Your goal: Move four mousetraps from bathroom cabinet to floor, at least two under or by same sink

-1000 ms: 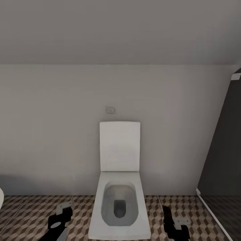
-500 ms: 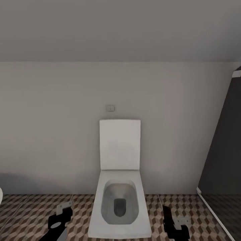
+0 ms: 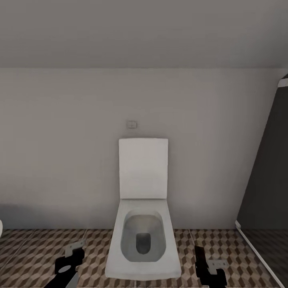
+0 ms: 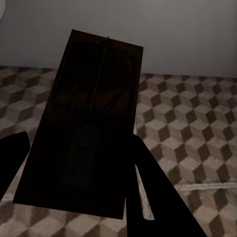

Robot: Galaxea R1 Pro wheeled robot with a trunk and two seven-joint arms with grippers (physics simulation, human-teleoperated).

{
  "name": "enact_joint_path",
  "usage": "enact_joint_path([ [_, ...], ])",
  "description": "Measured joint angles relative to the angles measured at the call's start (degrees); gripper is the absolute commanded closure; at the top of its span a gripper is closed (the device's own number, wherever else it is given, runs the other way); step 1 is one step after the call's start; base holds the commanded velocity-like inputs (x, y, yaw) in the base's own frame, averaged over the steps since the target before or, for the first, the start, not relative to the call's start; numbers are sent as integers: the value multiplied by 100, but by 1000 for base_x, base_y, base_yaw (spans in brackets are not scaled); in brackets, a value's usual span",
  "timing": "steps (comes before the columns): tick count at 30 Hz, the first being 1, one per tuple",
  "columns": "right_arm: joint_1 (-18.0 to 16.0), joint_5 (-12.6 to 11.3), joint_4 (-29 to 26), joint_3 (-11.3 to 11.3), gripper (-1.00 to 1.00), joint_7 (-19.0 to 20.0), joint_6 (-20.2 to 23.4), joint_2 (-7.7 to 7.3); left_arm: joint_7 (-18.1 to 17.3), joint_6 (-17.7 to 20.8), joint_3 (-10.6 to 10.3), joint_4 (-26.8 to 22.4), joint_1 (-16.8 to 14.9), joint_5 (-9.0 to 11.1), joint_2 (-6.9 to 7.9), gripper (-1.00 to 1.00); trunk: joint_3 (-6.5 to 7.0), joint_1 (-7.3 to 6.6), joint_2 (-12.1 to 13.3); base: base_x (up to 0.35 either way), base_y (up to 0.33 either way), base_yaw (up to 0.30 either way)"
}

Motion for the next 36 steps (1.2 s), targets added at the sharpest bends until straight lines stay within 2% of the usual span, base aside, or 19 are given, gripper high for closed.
enact_joint_path([
  [31, 0, 0, -5, -11, 100, -23, 0, -12, -39, 4, 1, 8, 1, 2, -5, 100, -557, 681, -1243, 0, 0, 0],
  [36, -1, 1, -5, -9, 100, -24, -9, -12, -38, -2, 0, 5, 2, 1, -6, 100, -557, 682, -1245, 0, 0, 0],
])
